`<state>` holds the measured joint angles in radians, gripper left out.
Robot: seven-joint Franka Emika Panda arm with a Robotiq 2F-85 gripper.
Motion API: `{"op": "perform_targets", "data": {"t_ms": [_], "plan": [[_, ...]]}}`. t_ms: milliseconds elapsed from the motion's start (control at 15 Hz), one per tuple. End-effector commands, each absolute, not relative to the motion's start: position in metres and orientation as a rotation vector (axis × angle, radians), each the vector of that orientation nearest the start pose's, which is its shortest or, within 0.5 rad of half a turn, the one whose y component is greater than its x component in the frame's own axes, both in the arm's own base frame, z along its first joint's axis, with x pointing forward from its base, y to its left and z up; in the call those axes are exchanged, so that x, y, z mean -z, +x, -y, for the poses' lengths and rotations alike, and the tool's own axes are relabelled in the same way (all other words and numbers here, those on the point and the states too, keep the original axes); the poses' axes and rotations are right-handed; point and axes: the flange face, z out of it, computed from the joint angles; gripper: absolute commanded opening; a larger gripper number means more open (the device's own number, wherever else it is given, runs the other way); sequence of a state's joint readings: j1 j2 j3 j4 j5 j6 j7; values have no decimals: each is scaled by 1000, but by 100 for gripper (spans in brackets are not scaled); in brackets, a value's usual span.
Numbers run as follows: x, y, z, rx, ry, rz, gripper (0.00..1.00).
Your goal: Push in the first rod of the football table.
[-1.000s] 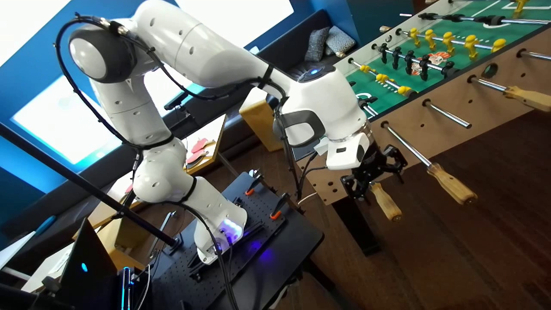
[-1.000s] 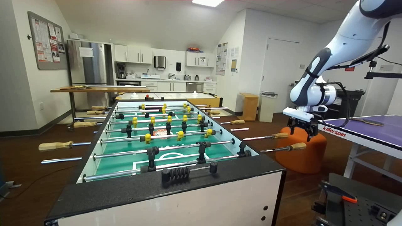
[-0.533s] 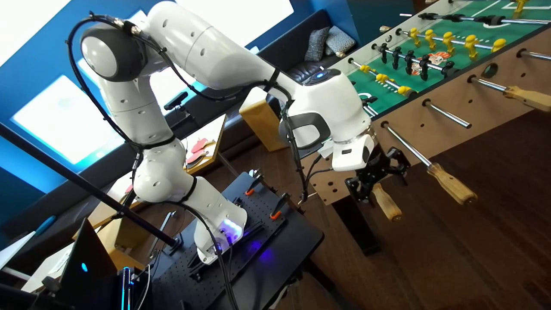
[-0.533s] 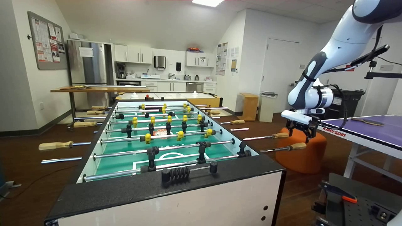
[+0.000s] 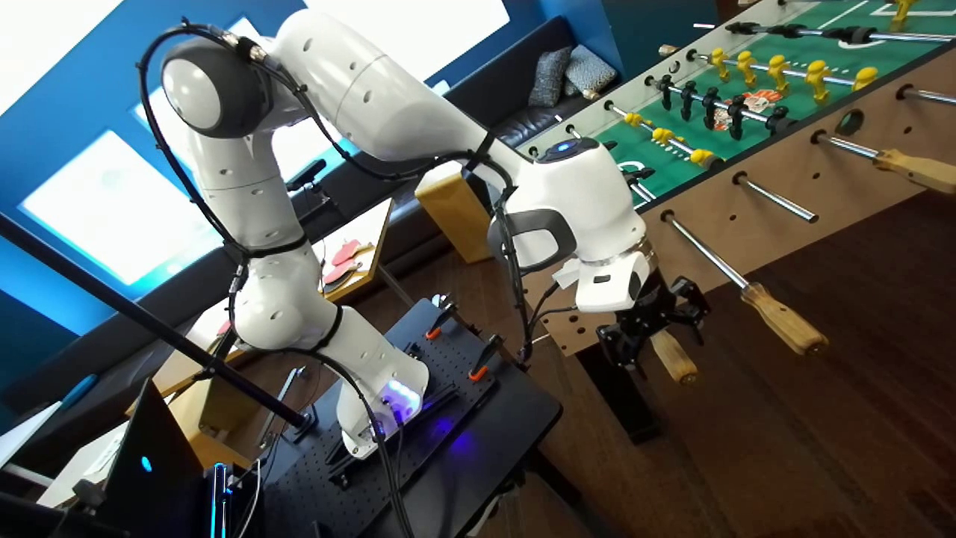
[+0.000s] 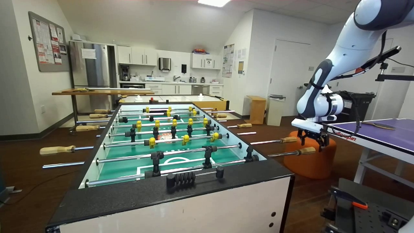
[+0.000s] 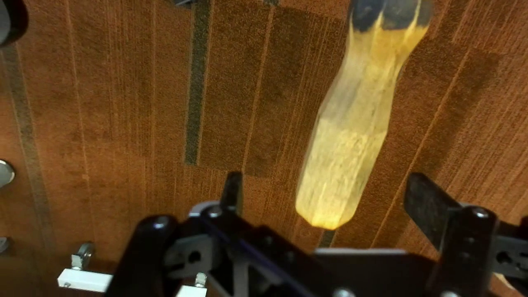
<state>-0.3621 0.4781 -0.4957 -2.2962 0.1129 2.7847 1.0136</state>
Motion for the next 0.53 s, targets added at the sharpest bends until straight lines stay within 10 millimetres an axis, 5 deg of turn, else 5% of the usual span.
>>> {"op": "perform_targets", "data": {"t_ms": [0,333,400,467], "plan": [[-163,340,409,145,-1875,-2733,100],[-154,342,404,129,-1863,-2739,98],[-153,342,404,131,-1860,-2739,74],[-152,342,403,130,-1858,-2741,73]]}}
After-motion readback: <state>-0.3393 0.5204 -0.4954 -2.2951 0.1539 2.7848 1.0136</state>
